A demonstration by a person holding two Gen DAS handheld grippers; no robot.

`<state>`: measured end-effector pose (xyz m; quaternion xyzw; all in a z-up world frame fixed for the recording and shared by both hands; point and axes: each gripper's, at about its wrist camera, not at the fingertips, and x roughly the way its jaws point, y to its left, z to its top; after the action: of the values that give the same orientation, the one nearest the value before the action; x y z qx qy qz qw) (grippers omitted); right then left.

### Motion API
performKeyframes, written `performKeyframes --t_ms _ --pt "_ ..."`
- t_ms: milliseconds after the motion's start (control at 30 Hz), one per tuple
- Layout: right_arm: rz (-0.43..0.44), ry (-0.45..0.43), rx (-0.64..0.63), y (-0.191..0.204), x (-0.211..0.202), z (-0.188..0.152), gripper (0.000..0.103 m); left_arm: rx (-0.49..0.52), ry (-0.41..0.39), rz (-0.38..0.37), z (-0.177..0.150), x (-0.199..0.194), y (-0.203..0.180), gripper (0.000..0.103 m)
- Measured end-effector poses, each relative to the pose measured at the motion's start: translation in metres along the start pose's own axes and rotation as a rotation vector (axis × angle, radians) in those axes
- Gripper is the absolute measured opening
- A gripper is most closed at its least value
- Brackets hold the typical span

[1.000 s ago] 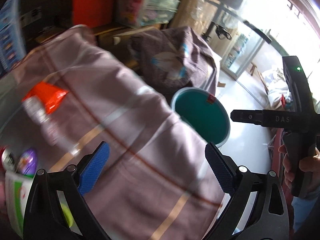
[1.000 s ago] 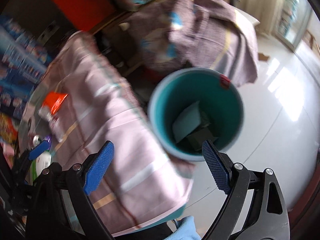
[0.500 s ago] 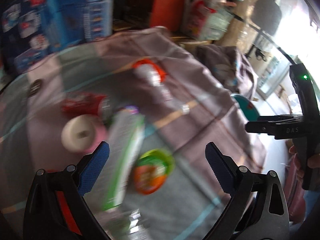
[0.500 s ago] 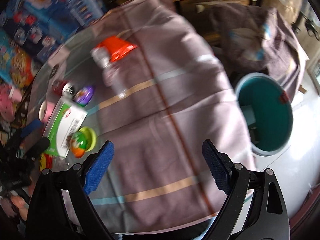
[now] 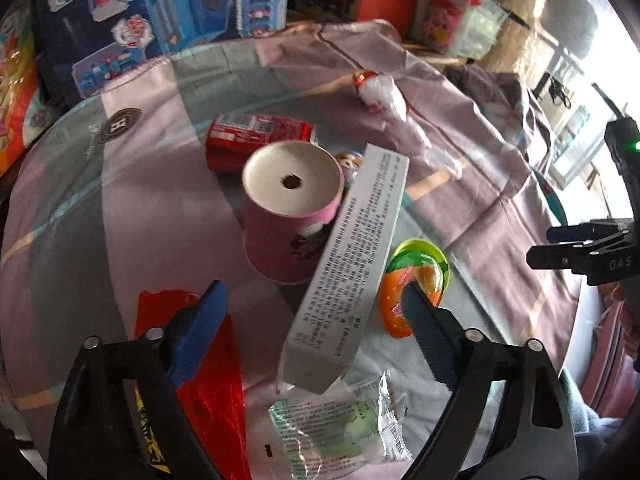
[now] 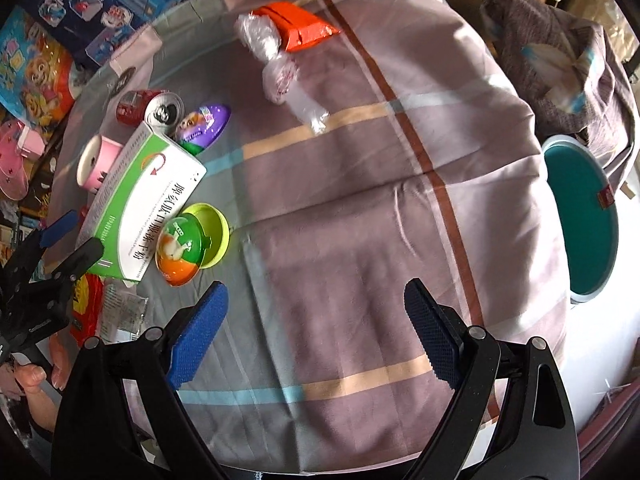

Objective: Collect trash
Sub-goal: 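Grasp the white medicine box with the left tool while the right tool grasps the pink paper roll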

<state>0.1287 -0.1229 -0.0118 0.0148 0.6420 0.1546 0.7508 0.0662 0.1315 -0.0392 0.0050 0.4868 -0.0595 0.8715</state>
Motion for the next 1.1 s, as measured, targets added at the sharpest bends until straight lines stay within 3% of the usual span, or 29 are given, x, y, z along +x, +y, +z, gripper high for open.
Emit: performKeyframes --t_ms 167,233,433,667,767,1100 --pt "-0.009 0.007 -0.004 0.0 0.001 0.001 0.086 0.044 0.031 0.006 0.003 0.016 -0.012 0.075" --pt "-0.01 0.011 0.003 -0.001 0.002 0.002 0.086 0.047 0.053 -0.004 0.004 0.024 -0.015 0.059" --pt "-0.024 0.007 0.009 -0.005 0.001 0.002 0.086 0.047 0.07 -0.031 0.004 0.032 -0.024 0.032" --pt "-0.027 -0.032 0.014 -0.002 -0.011 0.01 0.086 0.011 -0.017 -0.105 0.015 -0.011 -0.028 0.031" --pt "-0.011 -0.039 0.005 0.006 -0.015 0.016 0.086 -0.001 -0.084 -0.098 0.024 -0.037 -0.021 0.032" --pt "0.073 -0.063 -0.197 0.107 -0.005 0.047 0.086 -0.173 -0.202 -0.016 0.031 -0.079 0.056 0.032"
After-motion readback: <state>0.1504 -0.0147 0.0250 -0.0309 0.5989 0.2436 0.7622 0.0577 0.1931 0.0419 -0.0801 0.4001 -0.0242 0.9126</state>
